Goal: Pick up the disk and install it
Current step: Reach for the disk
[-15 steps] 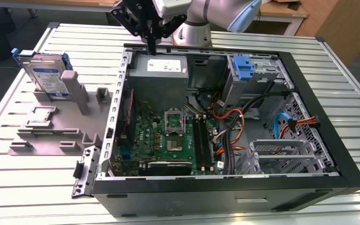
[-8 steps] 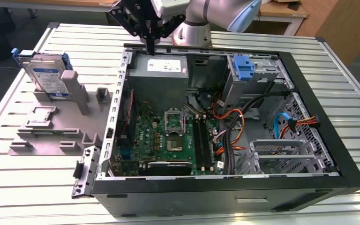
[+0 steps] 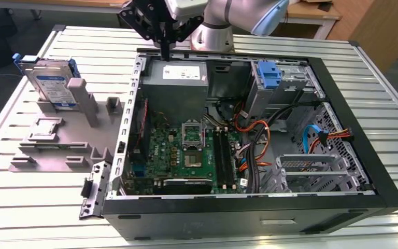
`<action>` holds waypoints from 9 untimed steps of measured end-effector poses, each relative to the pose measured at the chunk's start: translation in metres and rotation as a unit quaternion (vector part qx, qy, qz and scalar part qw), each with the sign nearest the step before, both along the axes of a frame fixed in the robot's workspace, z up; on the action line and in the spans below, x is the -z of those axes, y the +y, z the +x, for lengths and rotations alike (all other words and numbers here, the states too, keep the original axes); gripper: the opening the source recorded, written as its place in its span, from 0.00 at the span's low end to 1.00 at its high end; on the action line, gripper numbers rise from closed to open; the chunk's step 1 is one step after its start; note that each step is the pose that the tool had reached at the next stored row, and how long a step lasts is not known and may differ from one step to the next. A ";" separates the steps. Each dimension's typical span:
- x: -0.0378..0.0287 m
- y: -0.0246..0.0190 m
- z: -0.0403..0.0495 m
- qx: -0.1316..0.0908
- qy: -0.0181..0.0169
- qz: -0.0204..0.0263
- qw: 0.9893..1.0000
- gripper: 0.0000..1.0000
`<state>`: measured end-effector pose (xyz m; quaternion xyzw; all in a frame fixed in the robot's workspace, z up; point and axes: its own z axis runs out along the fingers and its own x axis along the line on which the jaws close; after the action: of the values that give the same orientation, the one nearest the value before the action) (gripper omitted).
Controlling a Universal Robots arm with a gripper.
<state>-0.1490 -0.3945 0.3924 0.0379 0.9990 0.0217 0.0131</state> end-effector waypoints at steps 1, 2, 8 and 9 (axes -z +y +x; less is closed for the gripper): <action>0.0000 0.0000 -0.0003 0.000 0.000 0.000 1.000 0.10; 0.0001 0.0000 -0.0006 0.000 0.000 0.000 1.000 0.10; 0.0002 0.0000 -0.0024 0.000 0.000 0.000 1.000 0.10; 0.0002 0.0000 -0.0027 0.000 0.000 0.000 1.000 0.10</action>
<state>-0.1517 -0.3945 0.3922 0.0379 0.9990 0.0217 0.0131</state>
